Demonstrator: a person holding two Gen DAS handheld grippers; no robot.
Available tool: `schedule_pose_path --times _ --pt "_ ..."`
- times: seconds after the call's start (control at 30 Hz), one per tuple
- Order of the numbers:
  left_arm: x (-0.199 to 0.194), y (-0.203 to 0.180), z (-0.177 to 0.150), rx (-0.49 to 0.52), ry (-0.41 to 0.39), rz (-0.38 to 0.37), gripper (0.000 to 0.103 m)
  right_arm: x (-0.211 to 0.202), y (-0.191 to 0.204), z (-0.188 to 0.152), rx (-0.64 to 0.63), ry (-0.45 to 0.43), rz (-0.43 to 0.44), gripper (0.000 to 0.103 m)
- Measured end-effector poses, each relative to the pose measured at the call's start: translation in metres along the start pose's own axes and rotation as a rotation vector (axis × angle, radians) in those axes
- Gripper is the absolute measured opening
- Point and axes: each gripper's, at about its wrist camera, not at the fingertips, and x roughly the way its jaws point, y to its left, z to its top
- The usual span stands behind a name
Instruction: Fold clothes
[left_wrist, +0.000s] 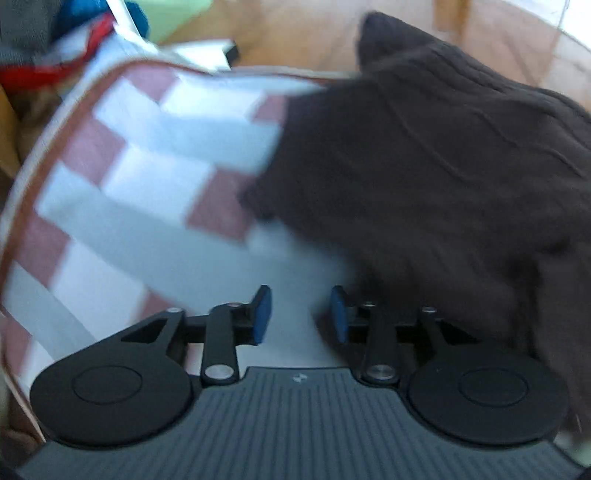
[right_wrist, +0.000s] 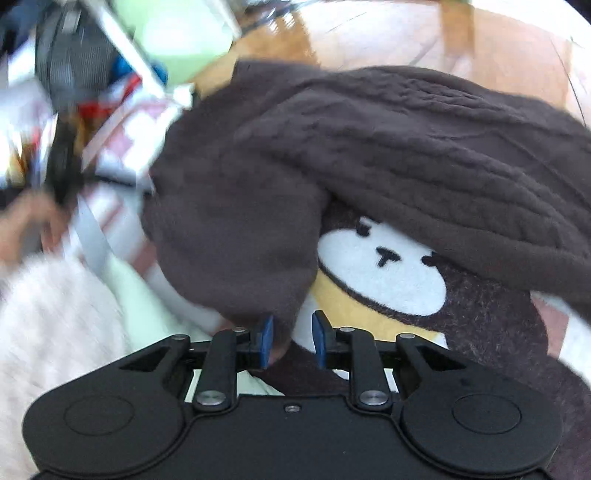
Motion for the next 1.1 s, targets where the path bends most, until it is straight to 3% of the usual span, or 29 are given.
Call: schedule_pose_path --times 0.07,0.17,0.23,0.3,0.37,0.47,0.5,0.53,0.63,0.77,0.83,0.93,1.0,1.1 --pt "-0.008 0.011 -0.017 -0.046 0.016 -0.105 0.041 -0.012 -0.001 0.006 0.001 -0.033 0.027 0.03" --pt "-0.015 0.021 -0.028 -0.166 0.03 -0.261 0.049 -0.007 0.028 0.017 -0.19 -0.045 0.032 0.031" --pt "-0.014 0.026 -0.031 -0.236 0.044 -0.329 0.05 0.013 0.049 0.021 -0.29 -0.028 0.085 0.051" --pt "-0.011 0.027 -0.032 -0.276 0.054 -0.355 0.05 0.037 0.072 0.023 -0.384 -0.004 0.097 0.066" --pt "-0.01 0.02 -0.035 -0.278 0.061 -0.335 0.05 0.068 0.099 0.02 -0.535 0.06 0.024 0.069" --pt "0.001 0.018 -0.035 -0.257 0.066 -0.309 0.05 0.106 0.125 0.018 -0.702 0.134 -0.073 0.063" --pt "0.002 0.016 -0.036 -0.237 0.06 -0.293 0.049 0.113 0.127 0.02 -0.731 0.14 -0.114 0.036" --pt "0.002 0.012 -0.034 -0.198 0.051 -0.254 0.047 0.104 0.116 0.03 -0.633 0.113 -0.096 0.023" --pt "0.001 0.002 -0.034 -0.101 0.027 -0.159 0.047 0.062 0.077 0.055 -0.332 0.004 -0.038 0.012" --pt "-0.001 0.008 -0.032 -0.102 0.027 -0.168 0.047 -0.024 0.026 0.036 -0.092 -0.131 -0.09 0.012" --pt "-0.001 0.011 -0.031 -0.103 0.026 -0.174 0.047 -0.055 0.008 0.019 -0.039 -0.163 -0.187 0.012" --pt "0.0 0.011 -0.026 -0.092 0.028 -0.184 0.047 -0.08 -0.017 -0.011 0.042 -0.148 -0.329 0.012" --pt "0.0 0.011 -0.024 -0.089 0.029 -0.193 0.049 -0.08 -0.035 -0.028 0.11 -0.093 -0.349 0.012" --pt "-0.005 0.011 -0.023 -0.097 0.032 -0.212 0.049 -0.069 -0.05 -0.043 0.167 0.027 -0.421 0.02"
